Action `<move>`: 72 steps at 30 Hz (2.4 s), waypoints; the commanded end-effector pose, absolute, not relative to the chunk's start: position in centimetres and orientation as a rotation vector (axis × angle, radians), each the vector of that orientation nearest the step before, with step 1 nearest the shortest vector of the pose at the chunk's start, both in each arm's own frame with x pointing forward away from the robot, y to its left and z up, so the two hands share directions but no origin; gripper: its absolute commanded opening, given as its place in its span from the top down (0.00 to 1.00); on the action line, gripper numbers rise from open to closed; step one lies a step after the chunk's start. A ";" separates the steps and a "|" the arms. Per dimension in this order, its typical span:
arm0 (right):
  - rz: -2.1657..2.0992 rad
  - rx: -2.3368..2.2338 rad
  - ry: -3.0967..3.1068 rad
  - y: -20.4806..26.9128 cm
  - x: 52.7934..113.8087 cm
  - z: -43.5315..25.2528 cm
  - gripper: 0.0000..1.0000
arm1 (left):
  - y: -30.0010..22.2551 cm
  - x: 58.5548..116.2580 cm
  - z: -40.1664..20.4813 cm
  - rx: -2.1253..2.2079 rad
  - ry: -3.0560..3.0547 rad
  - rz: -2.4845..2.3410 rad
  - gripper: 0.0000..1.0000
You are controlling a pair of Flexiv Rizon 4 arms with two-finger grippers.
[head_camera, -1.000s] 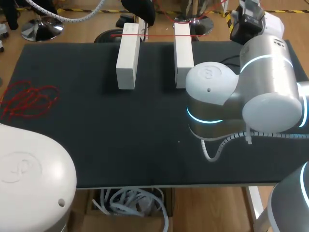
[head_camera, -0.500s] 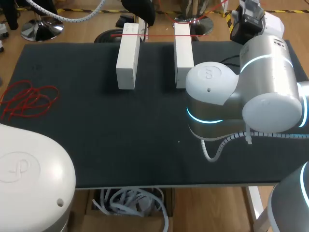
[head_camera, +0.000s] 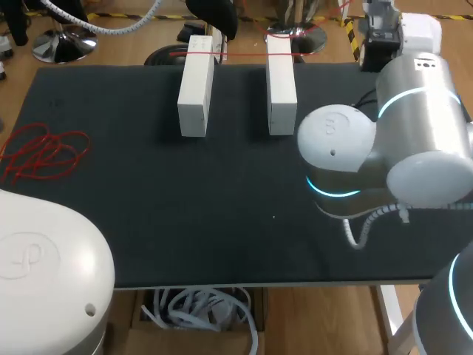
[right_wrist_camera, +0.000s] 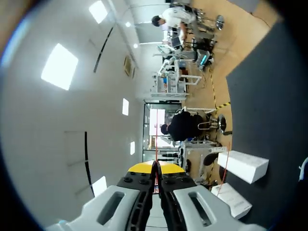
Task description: Grab the tape and strap the tape.
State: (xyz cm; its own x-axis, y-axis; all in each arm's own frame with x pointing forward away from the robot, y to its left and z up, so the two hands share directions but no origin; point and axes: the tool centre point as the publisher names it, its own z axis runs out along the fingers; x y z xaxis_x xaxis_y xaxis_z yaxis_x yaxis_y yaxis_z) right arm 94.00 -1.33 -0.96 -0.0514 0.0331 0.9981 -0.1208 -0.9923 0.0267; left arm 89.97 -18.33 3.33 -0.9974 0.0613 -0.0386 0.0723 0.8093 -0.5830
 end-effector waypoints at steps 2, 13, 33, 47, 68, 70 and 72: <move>2.037 1.999 0.361 -2.6 93.4 -0.1 1.00 | -18.3 89.9 3.4 0.108 2.974 -0.952 1.00; 1.875 1.684 0.745 -2.3 92.7 -0.4 1.00 | -18.3 89.9 3.4 0.108 2.974 -0.952 1.00; 1.890 1.662 0.735 -2.3 92.7 -0.5 1.00 | -18.3 89.9 3.4 0.108 2.974 -0.952 1.00; 1.467 1.391 1.014 -1.3 93.2 0.5 1.00 | -18.3 89.9 3.4 0.108 2.974 -0.952 1.00; 1.035 0.851 1.381 -0.4 93.2 0.7 1.00 | -18.3 89.9 3.4 0.108 2.974 -0.952 1.00; 1.029 0.832 1.395 -0.4 93.2 0.8 1.00 | -18.3 89.9 3.4 0.108 2.974 -0.952 1.00; 1.029 0.832 1.395 -0.4 93.2 0.8 1.00 | -18.3 89.9 3.4 0.108 2.974 -0.952 1.00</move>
